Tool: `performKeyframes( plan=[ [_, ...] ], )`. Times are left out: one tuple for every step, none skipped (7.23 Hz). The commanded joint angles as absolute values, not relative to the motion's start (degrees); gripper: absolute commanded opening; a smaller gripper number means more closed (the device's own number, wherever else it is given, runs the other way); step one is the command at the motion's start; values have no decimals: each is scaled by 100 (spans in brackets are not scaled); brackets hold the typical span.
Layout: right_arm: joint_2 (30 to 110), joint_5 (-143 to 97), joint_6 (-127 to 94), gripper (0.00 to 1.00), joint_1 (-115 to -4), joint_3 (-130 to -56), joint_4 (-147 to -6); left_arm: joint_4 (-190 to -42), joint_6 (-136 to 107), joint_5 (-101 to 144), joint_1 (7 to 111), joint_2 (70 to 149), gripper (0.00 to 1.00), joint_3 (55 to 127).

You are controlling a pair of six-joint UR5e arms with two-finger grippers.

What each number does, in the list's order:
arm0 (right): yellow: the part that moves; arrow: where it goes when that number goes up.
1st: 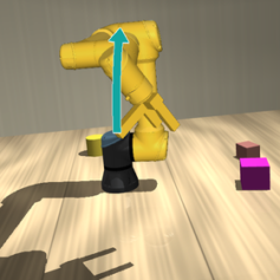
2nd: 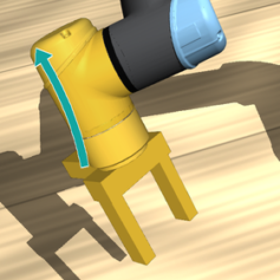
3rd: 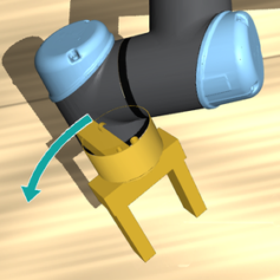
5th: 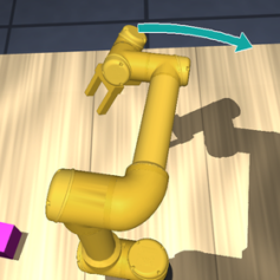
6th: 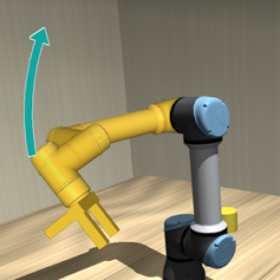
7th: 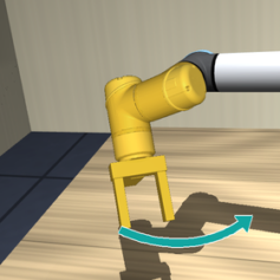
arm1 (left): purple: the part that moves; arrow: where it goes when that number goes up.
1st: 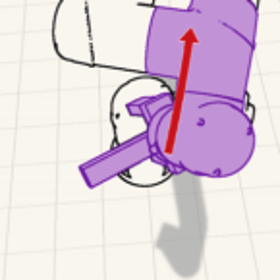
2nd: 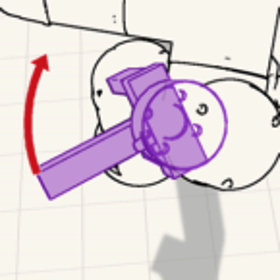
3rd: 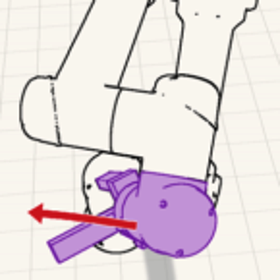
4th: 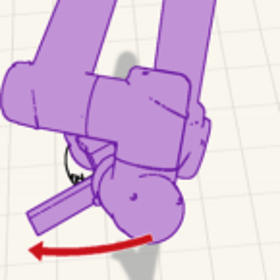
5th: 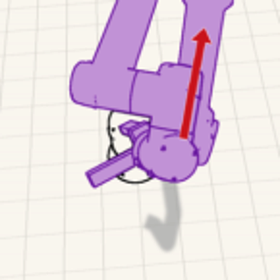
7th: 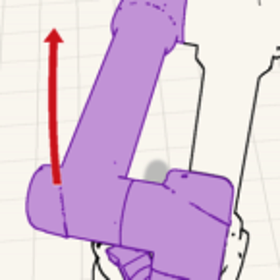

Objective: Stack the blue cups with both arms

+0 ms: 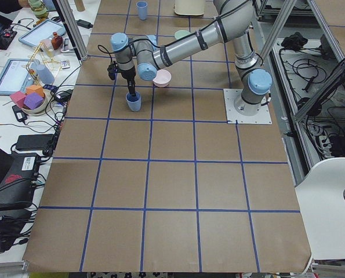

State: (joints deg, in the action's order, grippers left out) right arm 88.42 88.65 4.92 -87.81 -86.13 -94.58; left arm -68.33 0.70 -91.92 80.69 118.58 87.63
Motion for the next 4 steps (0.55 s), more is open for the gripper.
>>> performKeyframes(
  plan=[
    [8842, 8886, 492, 100, -8780, -8613, -9457, -6812, 70, -9193, 8060, 11865, 0, 8842],
    [8842, 8886, 492, 100, -8780, -8613, -9457, -6794, 62, -9193, 8068, 11848, 0, 8833],
    [8842, 8894, 492, 100, -8780, -8613, -9457, -6794, 62, -9193, 8068, 11778, 0, 8798],
    [8842, 8886, 492, 100, -8780, -8613, -9457, -6837, 27, -9193, 8164, 11690, 0, 8702]
  ],
)
